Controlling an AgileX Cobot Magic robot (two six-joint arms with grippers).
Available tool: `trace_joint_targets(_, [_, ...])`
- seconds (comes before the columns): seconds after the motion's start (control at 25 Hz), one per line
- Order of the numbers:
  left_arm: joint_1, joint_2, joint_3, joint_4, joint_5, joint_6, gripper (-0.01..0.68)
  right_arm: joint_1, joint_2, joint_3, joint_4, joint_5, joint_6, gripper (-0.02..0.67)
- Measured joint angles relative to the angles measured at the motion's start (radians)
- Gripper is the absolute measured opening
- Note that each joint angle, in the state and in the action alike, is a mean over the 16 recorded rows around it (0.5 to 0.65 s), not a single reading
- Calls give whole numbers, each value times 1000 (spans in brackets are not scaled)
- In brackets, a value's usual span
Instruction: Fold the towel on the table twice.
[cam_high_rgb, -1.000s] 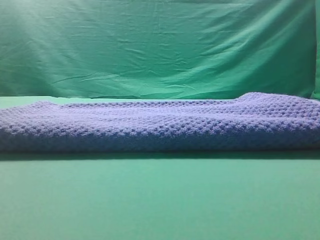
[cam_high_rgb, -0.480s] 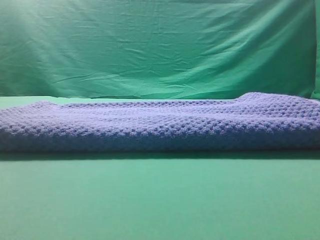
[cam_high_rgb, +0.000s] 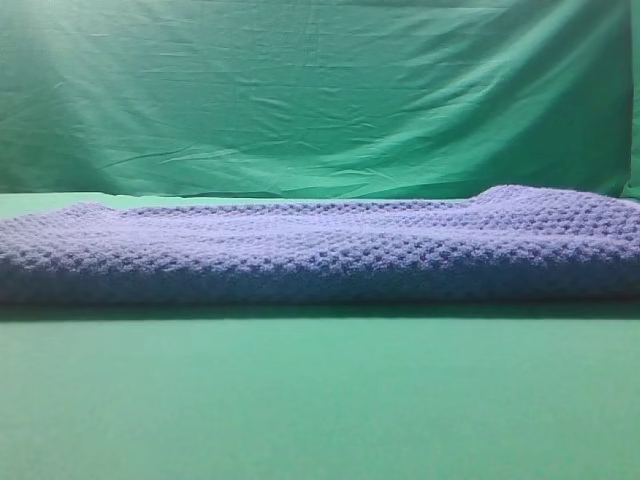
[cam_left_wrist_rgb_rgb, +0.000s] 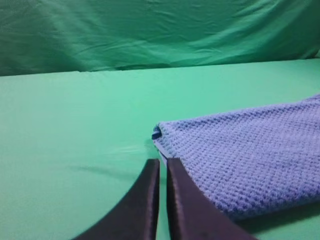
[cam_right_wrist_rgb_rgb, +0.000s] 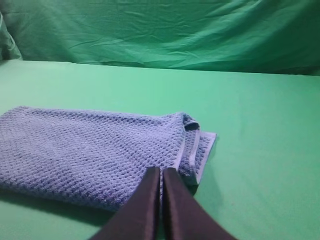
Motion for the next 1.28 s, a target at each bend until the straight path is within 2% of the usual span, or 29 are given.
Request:
trace_joint_targets(0.6, [0, -6, 42, 20, 114, 14, 57, 0, 0, 30, -37, 70, -1, 0])
trace_joint_targets(1.28, [5, -21, 42, 37, 120, 38, 57, -1, 0, 30, -39, 96, -2, 0])
